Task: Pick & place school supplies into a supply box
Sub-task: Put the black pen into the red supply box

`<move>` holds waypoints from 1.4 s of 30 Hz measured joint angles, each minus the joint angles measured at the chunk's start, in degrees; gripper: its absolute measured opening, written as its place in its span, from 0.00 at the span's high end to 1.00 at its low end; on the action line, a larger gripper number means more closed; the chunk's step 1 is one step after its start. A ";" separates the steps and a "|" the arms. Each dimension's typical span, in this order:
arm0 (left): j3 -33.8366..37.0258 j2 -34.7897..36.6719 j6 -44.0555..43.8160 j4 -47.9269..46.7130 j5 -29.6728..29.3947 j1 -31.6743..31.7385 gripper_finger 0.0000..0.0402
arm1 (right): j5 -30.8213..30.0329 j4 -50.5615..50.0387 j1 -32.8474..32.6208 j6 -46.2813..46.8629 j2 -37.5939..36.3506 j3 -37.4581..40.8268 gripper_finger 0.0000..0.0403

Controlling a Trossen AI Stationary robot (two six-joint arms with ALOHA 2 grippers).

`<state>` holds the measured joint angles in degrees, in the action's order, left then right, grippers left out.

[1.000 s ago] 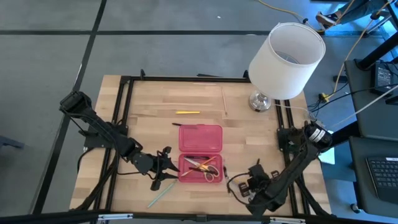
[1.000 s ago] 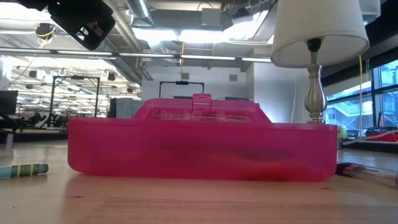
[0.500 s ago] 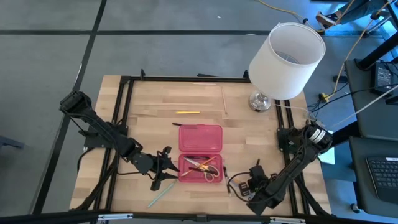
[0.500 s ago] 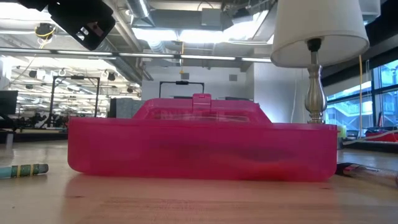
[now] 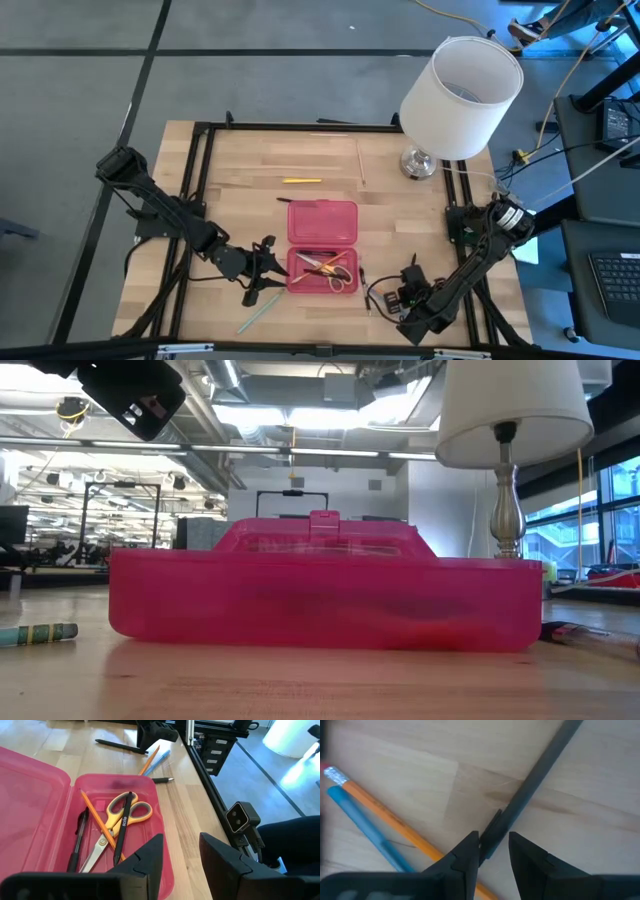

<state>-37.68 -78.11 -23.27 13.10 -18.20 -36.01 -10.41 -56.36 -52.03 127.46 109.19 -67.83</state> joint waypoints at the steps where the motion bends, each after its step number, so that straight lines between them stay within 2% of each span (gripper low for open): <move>1: 0.01 0.00 0.00 -0.02 -0.01 0.00 0.71 | -0.24 0.11 -0.02 0.00 0.00 0.00 0.72; 5: 0.01 0.00 0.00 -0.02 0.00 0.00 0.71 | -2.88 1.47 -0.02 1.39 -0.02 1.19 0.72; 14: 0.00 0.00 0.00 -0.02 -0.02 0.00 0.71 | -2.13 4.77 -0.04 2.72 -0.43 4.26 0.72; 25: -0.01 0.00 0.00 -0.02 -0.15 0.00 0.71 | -3.03 4.57 -0.06 -5.88 -0.20 3.72 0.73; 29: -0.01 0.00 0.00 -0.01 -0.17 0.00 0.71 | -1.36 4.37 0.02 -9.73 -0.15 3.74 0.73; 42: -0.01 0.00 0.00 -0.02 -0.17 -0.01 0.71 | -0.94 4.01 0.02 -9.46 -0.11 3.74 0.73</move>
<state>-37.69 -78.11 -23.27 13.08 -18.37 -36.02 -11.35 -52.35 -52.01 117.99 109.08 -64.10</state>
